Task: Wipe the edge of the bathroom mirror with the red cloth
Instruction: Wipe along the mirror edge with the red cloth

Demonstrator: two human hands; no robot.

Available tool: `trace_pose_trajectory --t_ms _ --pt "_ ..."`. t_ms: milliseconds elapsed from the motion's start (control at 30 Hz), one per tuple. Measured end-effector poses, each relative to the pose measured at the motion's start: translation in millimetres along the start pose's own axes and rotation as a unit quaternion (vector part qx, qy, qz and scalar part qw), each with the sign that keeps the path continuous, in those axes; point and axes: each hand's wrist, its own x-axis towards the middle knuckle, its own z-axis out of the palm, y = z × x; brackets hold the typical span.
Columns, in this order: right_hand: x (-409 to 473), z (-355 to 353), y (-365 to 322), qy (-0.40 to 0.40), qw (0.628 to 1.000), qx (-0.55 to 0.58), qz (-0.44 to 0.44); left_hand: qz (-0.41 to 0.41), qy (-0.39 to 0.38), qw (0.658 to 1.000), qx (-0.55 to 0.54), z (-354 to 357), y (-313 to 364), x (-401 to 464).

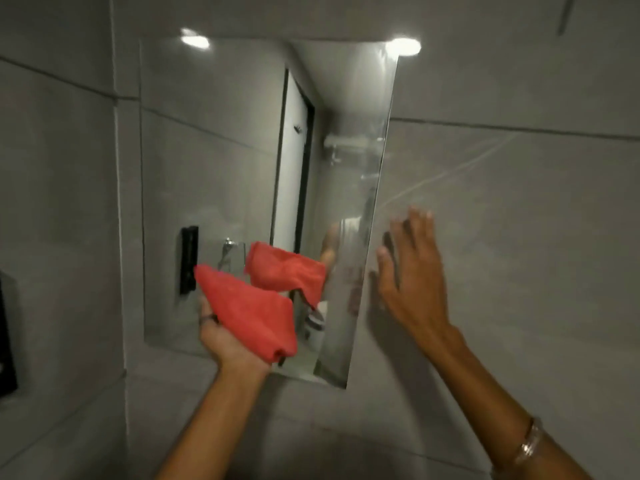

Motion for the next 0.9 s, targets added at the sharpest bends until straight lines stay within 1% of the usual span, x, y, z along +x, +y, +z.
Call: trace_pose_trajectory --t_ms 33,67,133,167,200,233,267,300,333,367,467,533,567,667,700,733,767,833,867,900 --pt "19 -7 7 0.037 0.999 -0.028 -0.008 0.039 -0.034 0.999 0.015 17 8 18" --pt "41 -15 12 0.069 0.996 -0.053 -0.016 0.067 -0.042 0.996 0.039 46 17 40" --pt "77 -26 25 0.093 0.991 -0.096 -0.023 0.115 -0.085 0.980 0.137 97 27 66" --pt "92 -28 32 0.088 0.989 -0.112 -0.029 0.143 -0.112 0.962 0.205 114 23 82" --pt "102 -26 38 0.079 0.989 -0.123 -0.037 0.199 -0.141 0.923 0.299 127 17 97" --pt "110 -22 43 0.075 0.987 -0.136 -0.047 0.280 -0.161 0.843 0.429 141 11 113" --pt "114 -16 48 0.078 0.983 -0.156 -0.055 0.349 -0.162 0.730 0.566 150 3 129" --pt "114 -9 54 0.090 0.978 -0.180 -0.060 0.409 -0.138 0.616 0.659 155 -6 139" --pt "117 -2 58 0.106 0.972 -0.197 -0.065 0.453 -0.116 0.521 0.714 160 -14 149" --pt "116 5 61 0.119 0.969 -0.206 -0.064 0.462 -0.099 0.487 0.734 161 -20 152" --pt "121 12 68 0.139 0.964 -0.219 -0.066 0.504 -0.091 0.458 0.726 179 -26 165" --pt "122 13 69 0.146 0.960 -0.228 -0.069 0.506 -0.081 0.441 0.737 212 -23 168" --pt "122 14 70 0.148 0.959 -0.230 -0.071 0.507 -0.069 0.439 0.739 234 -22 168" --pt "123 15 70 0.156 0.958 -0.230 -0.071 0.489 -0.050 0.456 0.742 291 -24 167" --pt "123 16 71 0.158 0.958 -0.231 -0.070 0.487 -0.055 0.454 0.744 304 -25 166" --pt "123 17 71 0.158 0.958 -0.231 -0.070 0.493 -0.069 0.444 0.745 311 -27 165" --pt "123 17 72 0.159 0.957 -0.230 -0.072 0.502 -0.090 0.428 0.746 313 -28 164" --pt "123 18 74 0.161 0.957 -0.231 -0.073 0.524 -0.156 0.382 0.745 305 -32 162" --pt "123 18 74 0.161 0.956 -0.232 -0.075 0.538 -0.195 0.349 0.742 297 -34 161" --pt "122 18 73 0.160 0.956 -0.232 -0.076 0.551 -0.235 0.306 0.740 284 -35 161"
